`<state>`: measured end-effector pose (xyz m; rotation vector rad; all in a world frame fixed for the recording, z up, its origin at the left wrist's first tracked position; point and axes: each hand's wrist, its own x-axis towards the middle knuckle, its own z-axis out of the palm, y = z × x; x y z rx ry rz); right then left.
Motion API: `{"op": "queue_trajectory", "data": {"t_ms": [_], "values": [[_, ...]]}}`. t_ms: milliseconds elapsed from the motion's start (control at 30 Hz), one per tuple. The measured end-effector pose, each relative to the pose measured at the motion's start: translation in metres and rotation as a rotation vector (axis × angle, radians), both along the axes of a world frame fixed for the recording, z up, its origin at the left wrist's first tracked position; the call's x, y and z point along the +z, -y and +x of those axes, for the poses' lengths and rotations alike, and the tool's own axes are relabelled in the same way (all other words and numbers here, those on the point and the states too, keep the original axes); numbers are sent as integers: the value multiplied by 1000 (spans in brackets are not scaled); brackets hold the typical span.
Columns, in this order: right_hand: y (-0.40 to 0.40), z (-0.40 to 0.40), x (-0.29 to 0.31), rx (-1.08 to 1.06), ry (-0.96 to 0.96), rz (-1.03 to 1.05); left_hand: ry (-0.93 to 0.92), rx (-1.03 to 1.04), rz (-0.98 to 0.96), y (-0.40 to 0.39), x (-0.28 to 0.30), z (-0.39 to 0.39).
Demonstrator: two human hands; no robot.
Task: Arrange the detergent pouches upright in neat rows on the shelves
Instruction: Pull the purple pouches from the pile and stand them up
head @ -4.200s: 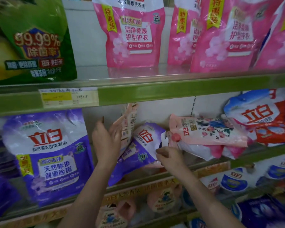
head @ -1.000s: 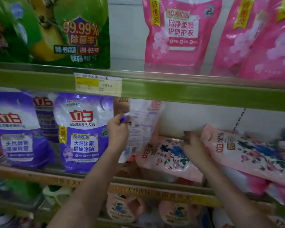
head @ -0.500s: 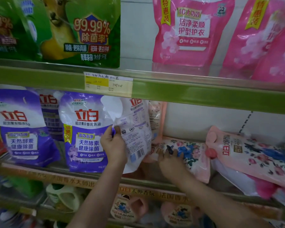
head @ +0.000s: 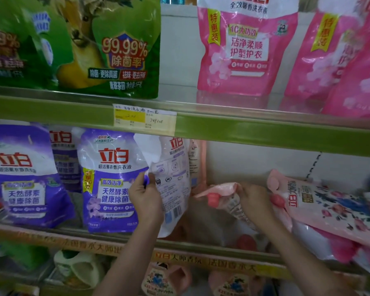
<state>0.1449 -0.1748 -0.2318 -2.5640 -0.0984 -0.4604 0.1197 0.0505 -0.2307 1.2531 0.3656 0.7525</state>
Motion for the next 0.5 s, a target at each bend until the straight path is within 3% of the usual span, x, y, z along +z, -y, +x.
{"op": "queue_trajectory", "data": {"t_ms": [100,267,333,500], "values": [[12,-10,3,-83,105,407,-8,-10,4,-2,-8,0],[21,-5,10,-212,354,890,47,-29,-34,7,-9,4],[17,-9,-4,-254,338,1053,50,-87,-79,13,-11,7],[1,-26,-36,-292,311,1023,59,-219,-167,38,-15,4]]}}
